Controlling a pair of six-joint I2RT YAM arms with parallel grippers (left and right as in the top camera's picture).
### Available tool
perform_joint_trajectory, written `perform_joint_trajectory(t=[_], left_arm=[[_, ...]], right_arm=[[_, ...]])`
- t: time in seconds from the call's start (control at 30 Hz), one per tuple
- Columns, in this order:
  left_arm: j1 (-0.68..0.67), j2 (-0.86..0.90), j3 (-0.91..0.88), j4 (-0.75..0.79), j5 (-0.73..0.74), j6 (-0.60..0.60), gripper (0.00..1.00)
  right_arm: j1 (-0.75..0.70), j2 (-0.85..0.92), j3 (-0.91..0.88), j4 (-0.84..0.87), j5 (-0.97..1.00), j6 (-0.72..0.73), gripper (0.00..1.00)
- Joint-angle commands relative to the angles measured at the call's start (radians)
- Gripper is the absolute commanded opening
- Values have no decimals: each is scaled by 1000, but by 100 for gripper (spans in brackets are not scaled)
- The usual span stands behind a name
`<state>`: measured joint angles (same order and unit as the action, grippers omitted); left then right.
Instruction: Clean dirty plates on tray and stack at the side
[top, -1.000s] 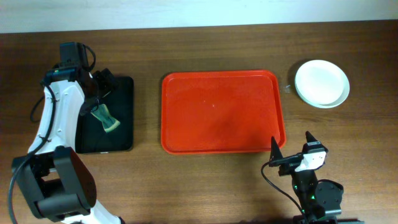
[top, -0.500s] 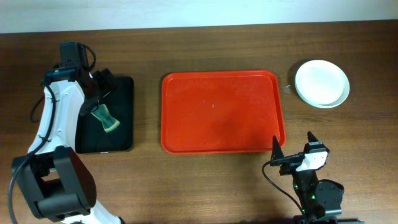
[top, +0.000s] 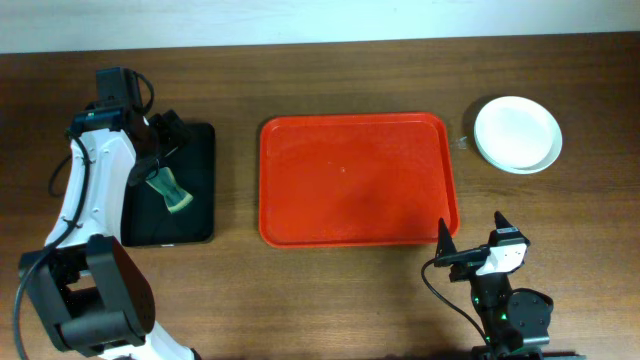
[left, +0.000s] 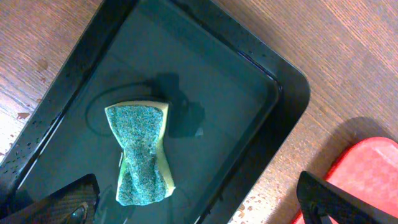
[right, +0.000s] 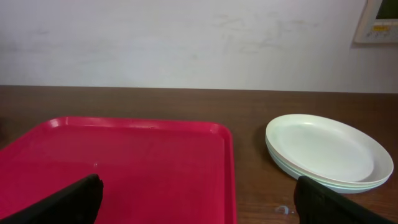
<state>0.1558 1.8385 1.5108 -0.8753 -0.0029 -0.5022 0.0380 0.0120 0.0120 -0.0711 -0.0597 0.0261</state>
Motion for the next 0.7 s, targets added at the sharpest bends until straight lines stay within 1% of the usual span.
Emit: perform_joint_trajectory(t=[0.0,0.13,0.2,0.27,0.33,0.4,0.43,0.47,0.53,0.6,0.67], left_arm=[[4,-6,6,-1,4,-2,99],[4,-66,6,-15,-4,2,99],[4,-138,-1,-52,-54,2,99],[4,-225,-51,-49,-72,2,99],[1,-316,-138,12,-71,2,99],[-3,-418,-257,116,-56,3,99],[-7,-480,-327,185,-20,43,99],[-13,-564,-423,285,32,111,99],[-23,-676,-545,415,94,190,99],[-34,-841,-706,566,162,286,99],[-35,-1003,-845,649,170,295,99]], right_arm=[[-6,-8,-6,-5,12,5,99],[-6,-8,-6,-5,12,5,98],[-6,-8,-6,-5,12,5,99],[-6,-8,-6,-5,12,5,98],[-6,-8,-6,-5,12,5,99],[-6,-8,-6,-5,12,5,99],[-6,-8,-6,-5,12,5,98],[-6,-8,-6,-5,12,5,99],[-6,-8,-6,-5,12,5,98],[-6,-8,-6,-5,12,5,98],[-6,-8,-6,-5,12,5,98]])
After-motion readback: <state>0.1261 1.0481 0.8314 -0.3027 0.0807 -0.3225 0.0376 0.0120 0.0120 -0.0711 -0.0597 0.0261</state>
